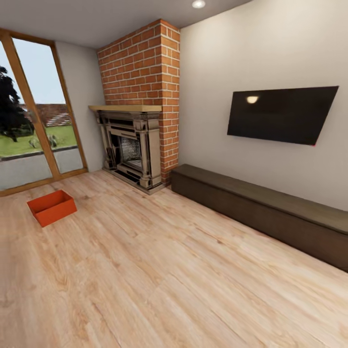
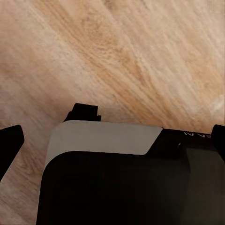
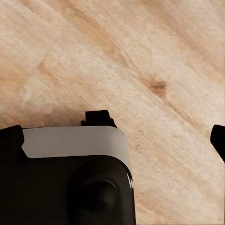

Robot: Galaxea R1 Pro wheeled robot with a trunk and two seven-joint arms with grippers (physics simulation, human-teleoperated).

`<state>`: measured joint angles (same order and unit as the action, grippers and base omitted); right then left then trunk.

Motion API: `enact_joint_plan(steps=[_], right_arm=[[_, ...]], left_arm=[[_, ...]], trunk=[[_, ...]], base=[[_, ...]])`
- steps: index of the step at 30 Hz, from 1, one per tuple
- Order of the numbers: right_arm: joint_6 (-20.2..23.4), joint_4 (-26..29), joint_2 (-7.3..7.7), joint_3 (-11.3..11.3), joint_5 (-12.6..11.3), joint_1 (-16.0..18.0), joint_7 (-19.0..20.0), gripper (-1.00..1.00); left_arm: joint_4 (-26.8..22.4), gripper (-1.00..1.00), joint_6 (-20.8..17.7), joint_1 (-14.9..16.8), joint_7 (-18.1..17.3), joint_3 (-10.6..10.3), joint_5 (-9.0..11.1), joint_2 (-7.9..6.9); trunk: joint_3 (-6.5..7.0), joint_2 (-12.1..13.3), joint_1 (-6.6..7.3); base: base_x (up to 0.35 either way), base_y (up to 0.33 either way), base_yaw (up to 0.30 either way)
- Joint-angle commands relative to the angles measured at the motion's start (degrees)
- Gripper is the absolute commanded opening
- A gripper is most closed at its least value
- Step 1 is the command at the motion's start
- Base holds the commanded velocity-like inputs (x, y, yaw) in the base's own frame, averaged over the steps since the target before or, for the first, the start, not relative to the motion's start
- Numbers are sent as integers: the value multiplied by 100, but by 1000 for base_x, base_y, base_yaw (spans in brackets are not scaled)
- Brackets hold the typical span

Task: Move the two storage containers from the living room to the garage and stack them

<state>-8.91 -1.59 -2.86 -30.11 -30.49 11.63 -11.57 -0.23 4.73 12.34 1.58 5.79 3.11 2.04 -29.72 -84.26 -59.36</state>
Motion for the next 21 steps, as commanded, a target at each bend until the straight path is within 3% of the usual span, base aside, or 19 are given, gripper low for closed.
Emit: enact_joint_plan(steps=[1,21], right_arm=[[-32,-17,-4,-48,-53,6,-3,100],[-32,-17,13,-43,-53,6,-2,100]], left_arm=[[6,100,19,5,7,30,32,2],[6,100,16,5,4,29,32,3]], trunk=[[-6,-3,-3],[-6,-3,-3]], base=[[324,0,270],[324,0,270]])
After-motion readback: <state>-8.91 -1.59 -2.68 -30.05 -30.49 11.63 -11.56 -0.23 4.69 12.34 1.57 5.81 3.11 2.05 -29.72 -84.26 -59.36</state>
